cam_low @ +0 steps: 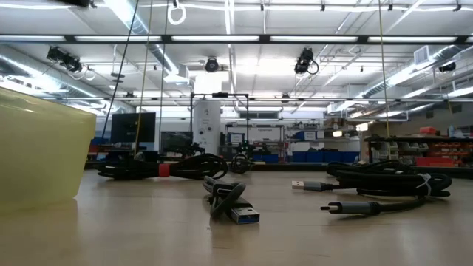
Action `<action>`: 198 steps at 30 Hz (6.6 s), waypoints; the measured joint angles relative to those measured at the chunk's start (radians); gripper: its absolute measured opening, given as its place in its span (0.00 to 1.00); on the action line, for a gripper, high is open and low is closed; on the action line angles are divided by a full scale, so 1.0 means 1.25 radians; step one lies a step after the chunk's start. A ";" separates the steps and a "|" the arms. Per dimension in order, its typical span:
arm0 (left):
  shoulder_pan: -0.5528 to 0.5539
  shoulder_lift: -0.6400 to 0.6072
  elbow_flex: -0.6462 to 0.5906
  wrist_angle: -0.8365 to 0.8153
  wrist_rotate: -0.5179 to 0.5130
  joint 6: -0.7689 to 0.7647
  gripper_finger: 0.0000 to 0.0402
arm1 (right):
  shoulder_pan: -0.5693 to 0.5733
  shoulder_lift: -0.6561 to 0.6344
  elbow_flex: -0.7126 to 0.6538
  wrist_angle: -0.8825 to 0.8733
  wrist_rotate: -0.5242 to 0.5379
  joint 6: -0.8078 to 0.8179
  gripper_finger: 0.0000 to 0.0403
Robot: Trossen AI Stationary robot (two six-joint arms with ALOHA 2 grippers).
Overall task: Pick and place USB-C Cables
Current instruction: Put the black charger cable into the yellow bin, then move the yellow bin to the center of the table
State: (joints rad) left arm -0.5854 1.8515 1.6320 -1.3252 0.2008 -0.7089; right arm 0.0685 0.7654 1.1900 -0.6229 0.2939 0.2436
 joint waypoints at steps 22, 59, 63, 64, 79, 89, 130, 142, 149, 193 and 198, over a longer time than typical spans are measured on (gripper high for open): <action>0.049 0.000 -0.281 0.271 0.083 0.331 0.06 | 0.000 0.001 0.000 0.000 0.000 0.042 0.67; 0.102 0.000 -0.185 0.207 -0.005 0.367 0.24 | 0.000 0.002 0.000 -0.001 0.000 0.040 0.67; 0.103 0.000 -0.185 0.208 -0.005 0.367 0.18 | 0.000 0.002 0.000 -0.002 0.000 0.039 0.67; 0.103 0.000 -0.185 0.208 -0.005 0.365 0.16 | 0.000 0.002 0.000 -0.002 0.000 0.039 0.67; 0.103 0.000 -0.185 0.199 -0.056 0.299 0.01 | 0.000 0.002 0.000 -0.007 0.000 0.040 0.67; 0.096 -0.029 -0.136 0.149 -0.068 0.214 0.02 | 0.000 0.002 0.000 -0.023 0.000 0.054 0.67; 0.107 0.031 -0.173 0.188 -0.144 0.371 0.37 | 0.000 0.002 0.000 -0.024 -0.001 0.033 0.64; 0.181 0.065 -0.173 0.205 -0.165 0.371 0.08 | 0.000 0.002 0.000 -0.024 0.000 0.036 0.64; 0.254 0.064 -0.170 0.219 -0.166 0.373 0.02 | 0.000 0.002 0.000 -0.024 -0.001 0.036 0.64; 0.575 0.239 0.204 0.295 -0.155 0.778 0.01 | 0.000 0.001 0.000 -0.017 0.007 0.062 0.64; 0.575 0.249 0.203 0.297 -0.168 0.773 0.01 | 0.000 0.001 0.000 -0.021 0.007 0.058 0.64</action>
State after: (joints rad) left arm 0.1329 2.1622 1.8860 -0.9537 -0.0086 0.2577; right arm 0.0685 0.7670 1.1896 -0.6488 0.3027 0.3157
